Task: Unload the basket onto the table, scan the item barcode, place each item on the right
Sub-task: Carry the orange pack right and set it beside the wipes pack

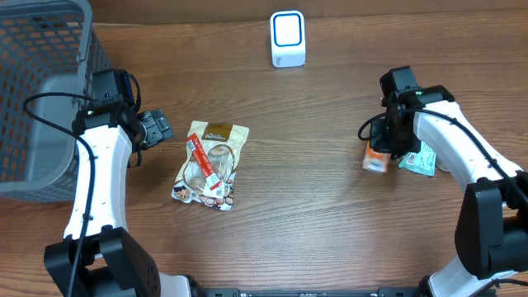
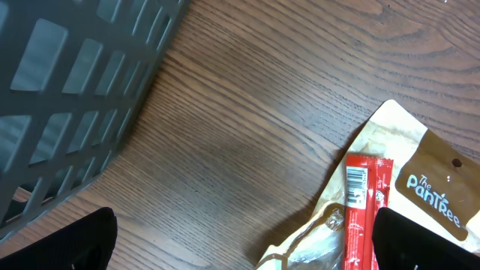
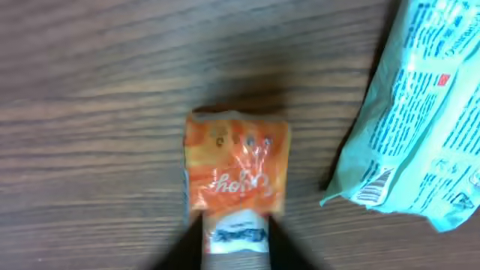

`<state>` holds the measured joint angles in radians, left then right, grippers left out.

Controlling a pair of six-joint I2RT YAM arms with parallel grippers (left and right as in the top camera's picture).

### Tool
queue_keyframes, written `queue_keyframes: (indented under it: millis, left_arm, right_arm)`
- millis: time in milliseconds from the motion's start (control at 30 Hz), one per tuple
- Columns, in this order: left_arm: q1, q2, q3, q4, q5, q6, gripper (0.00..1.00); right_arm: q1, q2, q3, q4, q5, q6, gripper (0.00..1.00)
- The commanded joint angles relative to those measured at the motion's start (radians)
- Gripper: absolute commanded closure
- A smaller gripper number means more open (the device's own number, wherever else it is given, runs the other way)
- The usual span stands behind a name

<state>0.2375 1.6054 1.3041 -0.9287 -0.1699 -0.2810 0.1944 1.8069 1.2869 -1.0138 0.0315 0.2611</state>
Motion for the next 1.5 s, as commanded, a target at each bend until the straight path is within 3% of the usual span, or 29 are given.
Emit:
queue_keyframes:
  millis: [0, 67, 133, 233, 367, 567, 867, 1467]
  left_arm:
    - [-0.002, -0.008, 0.006, -0.002, -0.013, 0.011, 0.0]
    - [-0.002, -0.008, 0.006, -0.002, -0.013, 0.011, 0.0]
    - [-0.002, -0.008, 0.006, -0.002, -0.013, 0.011, 0.0]
    - [-0.002, -0.008, 0.006, -0.002, -0.013, 0.011, 0.0]
    - [-0.002, -0.008, 0.006, -0.002, -0.013, 0.011, 0.0]
    - [-0.002, -0.008, 0.006, -0.002, -0.013, 0.011, 0.0]
    - [-0.002, -0.008, 0.006, -0.002, -0.013, 0.011, 0.0]
    - [-0.002, -0.008, 0.006, -0.002, -0.013, 0.011, 0.01]
  right_arm:
    - [0.0, -0.002, -0.013, 0.013, 0.023, -0.003, 0.39]
    - [0.0, -0.002, -0.013, 0.02, 0.016, -0.001, 0.39]
    - [0.0, -0.002, -0.013, 0.039, -0.038, 0.002, 0.53]
    - [0.008, -0.002, -0.013, 0.055, -0.179, 0.001, 0.62]
    - [0.041, -0.002, -0.027, 0.056, -0.209, 0.002, 0.85]
    - [0.1, -0.002, -0.064, 0.116, -0.204, 0.002, 0.87]
    - [0.131, 0.001, -0.151, 0.187, -0.007, 0.08, 0.91]
    - [0.026, 0.001, -0.17, 0.152, 0.071, 0.11, 0.91]
